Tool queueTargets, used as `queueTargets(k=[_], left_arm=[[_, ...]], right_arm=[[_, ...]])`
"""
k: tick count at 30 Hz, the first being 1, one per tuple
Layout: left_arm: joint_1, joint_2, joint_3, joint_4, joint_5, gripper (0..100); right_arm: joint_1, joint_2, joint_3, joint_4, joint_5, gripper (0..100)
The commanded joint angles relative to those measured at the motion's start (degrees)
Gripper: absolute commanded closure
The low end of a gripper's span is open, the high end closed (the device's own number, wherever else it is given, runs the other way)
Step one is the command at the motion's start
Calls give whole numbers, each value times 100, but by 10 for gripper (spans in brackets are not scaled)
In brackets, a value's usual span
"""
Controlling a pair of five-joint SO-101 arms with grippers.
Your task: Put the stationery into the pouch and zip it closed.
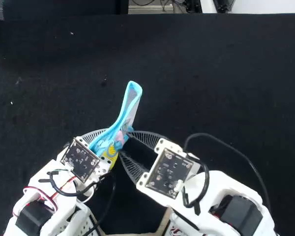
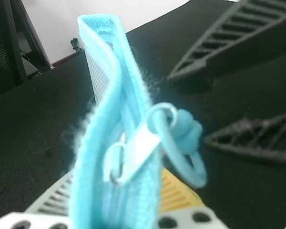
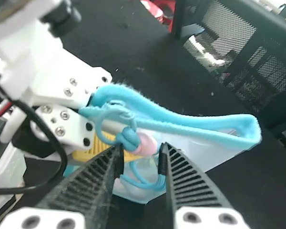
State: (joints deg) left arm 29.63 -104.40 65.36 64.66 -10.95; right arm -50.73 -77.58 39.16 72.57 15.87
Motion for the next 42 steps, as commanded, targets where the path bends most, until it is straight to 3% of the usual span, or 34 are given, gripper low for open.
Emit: queueTargets(k=[1, 11, 17, 24, 37, 42], left_arm=[[48, -18, -198, -132, 9, 966], [48, -18, -207, -132, 9, 966], [48, -18, -207, -132, 9, 966], [48, -18, -180, -132, 18, 966], [84, -18, -198, -97, 44, 966], [57, -18, -189, -88, 44, 966]], right_arm=[[-53, 92, -31, 62, -26, 864], [-70, -796, 734, -105, -62, 852], [-70, -936, 1604, -1029, -70, 745], [-70, -936, 1815, -1925, -598, 819], [-62, -927, 2378, -2637, -668, 825], [-35, -936, 2237, -2787, -642, 991]])
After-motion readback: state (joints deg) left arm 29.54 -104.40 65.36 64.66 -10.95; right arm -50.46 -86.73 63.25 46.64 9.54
